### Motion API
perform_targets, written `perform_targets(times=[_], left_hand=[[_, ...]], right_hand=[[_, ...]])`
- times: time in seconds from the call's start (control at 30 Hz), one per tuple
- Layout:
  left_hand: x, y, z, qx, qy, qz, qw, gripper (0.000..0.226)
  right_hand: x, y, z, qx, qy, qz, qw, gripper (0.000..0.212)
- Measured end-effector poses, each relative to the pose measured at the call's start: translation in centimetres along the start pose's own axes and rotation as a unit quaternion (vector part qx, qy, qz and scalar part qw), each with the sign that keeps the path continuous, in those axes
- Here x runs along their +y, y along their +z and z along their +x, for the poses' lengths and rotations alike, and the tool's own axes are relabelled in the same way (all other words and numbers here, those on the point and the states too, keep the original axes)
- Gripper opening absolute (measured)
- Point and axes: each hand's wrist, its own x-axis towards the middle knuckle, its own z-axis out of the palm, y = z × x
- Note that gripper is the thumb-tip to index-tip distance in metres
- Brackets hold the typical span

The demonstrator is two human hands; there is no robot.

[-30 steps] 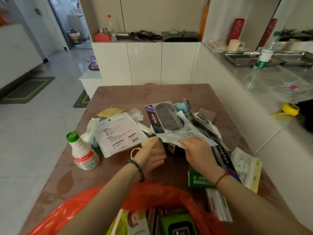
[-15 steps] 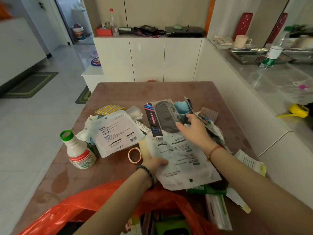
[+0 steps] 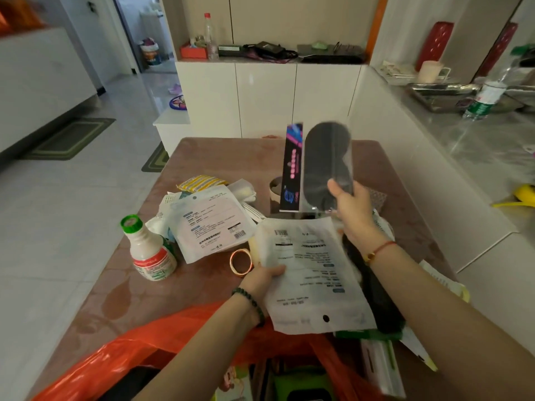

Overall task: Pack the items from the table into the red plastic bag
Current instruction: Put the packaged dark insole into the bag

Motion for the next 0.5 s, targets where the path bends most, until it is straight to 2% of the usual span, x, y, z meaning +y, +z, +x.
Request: perform_targets(times=[0.07, 0.1, 0.17, 0.23, 0.3, 0.4, 0.43, 0.5], left_hand=[[0.1, 0.2, 0.1, -0.003, 0.016, -0.017, 1.0, 0.027], [0.2, 0.5, 0.0, -0.009, 0.026, -0.027, 0.999, 0.032], [0.6, 1.1, -0.1, -0.038, 0.05, -0.049, 0.997, 0.041], [1.0, 1.9, -0.4, -0.063, 0.056, -0.07, 0.994, 0.051], [0.9, 2.3, 0.0, -0.053, 0.075, -0.049, 0.995, 0.053], [0.4, 2.2, 0.5, 0.002, 0.099, -0.009, 0.995, 0.054], [0.3, 2.1, 0.5, 0.017, 0.093, -0.007, 0.995, 0.047], [0.4, 1.6, 0.5, 0.031, 0.087, -0.006, 0.996, 0.03]], right_hand=[[-1.3, -1.9, -2.6, -0.083, 0.023, 0.114, 0.99, 0.016], [-1.3, -2.9, -3.9, -0.11, 0.02, 0.101, 0.989, 0.014], [-0.4, -4.6, -6.4, -0.121, -0.037, -0.053, 0.991, 0.017], [1.0, -5.1, -8.2, -0.111, -0.089, -0.21, 0.967, 0.026], [2.1, -4.9, -9.1, -0.126, -0.103, -0.259, 0.952, 0.029], [2.5, -4.8, -8.4, -0.194, -0.093, -0.252, 0.944, 0.021], [2.5, -4.9, -7.6, -0.191, -0.096, -0.242, 0.946, 0.022], [2.5, -5.2, -5.2, -0.098, -0.116, -0.233, 0.96, 0.027]])
